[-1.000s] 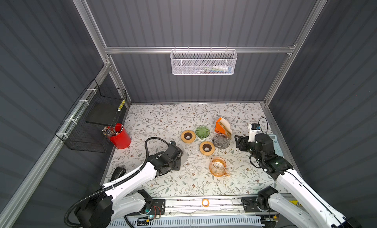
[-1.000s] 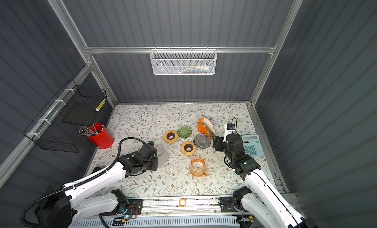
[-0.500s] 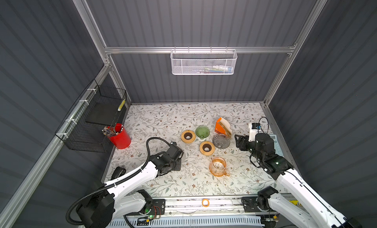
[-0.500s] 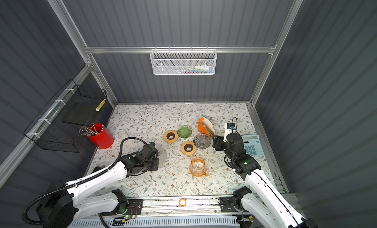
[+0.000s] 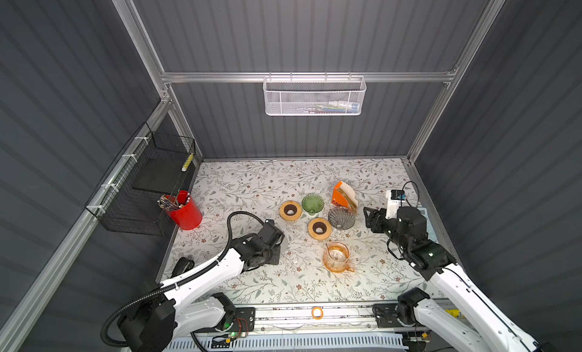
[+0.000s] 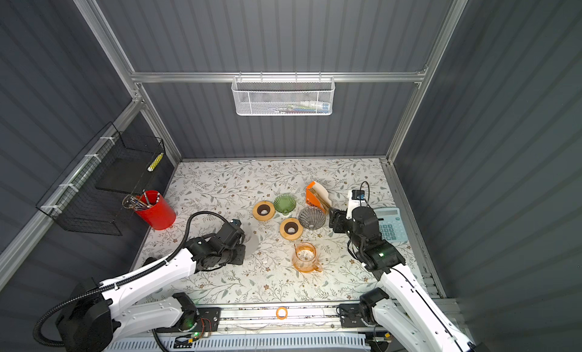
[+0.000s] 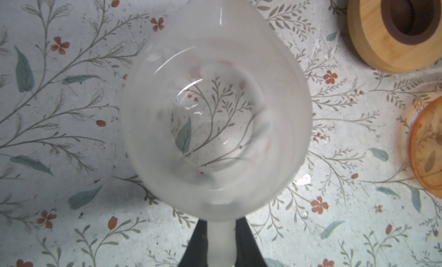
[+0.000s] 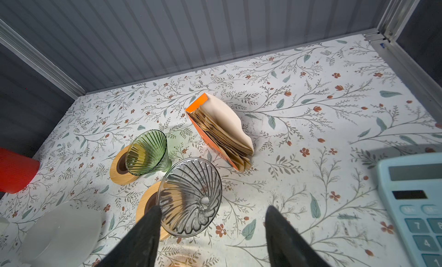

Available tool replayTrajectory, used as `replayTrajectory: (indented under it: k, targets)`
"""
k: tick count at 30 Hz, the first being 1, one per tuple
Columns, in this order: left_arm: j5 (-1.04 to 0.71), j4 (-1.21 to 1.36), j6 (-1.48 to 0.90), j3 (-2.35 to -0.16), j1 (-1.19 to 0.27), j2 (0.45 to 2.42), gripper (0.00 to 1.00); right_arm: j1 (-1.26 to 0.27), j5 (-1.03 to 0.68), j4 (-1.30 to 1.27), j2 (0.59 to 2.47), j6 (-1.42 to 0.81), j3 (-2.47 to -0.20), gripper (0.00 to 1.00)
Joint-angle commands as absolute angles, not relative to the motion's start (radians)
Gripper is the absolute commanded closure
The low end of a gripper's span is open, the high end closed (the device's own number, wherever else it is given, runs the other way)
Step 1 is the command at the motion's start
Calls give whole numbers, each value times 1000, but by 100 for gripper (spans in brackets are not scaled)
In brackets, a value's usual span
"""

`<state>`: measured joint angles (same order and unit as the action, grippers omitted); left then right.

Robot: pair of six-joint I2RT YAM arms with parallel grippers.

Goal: Place the coffee filter in the dripper

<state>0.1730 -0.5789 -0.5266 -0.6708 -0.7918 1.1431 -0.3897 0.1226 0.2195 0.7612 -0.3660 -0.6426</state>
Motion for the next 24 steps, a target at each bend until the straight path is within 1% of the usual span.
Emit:
replayTrajectory:
  k: [1, 13, 21, 24]
  targets:
    - [150, -630, -497, -727, -826, 1130, 93, -393, 132, 252, 746, -349, -672, 31]
    - [142, -633, -532, -738, -964, 1097, 94, -394, 105, 242, 738, -359, -673, 31]
    - [196, -606, -572, -732, -1103, 1106, 93, -394, 100, 239, 748, -349, -683, 31]
    - [212, -604, -585, -731, -1133, 1110, 93, -393, 99, 241, 753, -350, -683, 31]
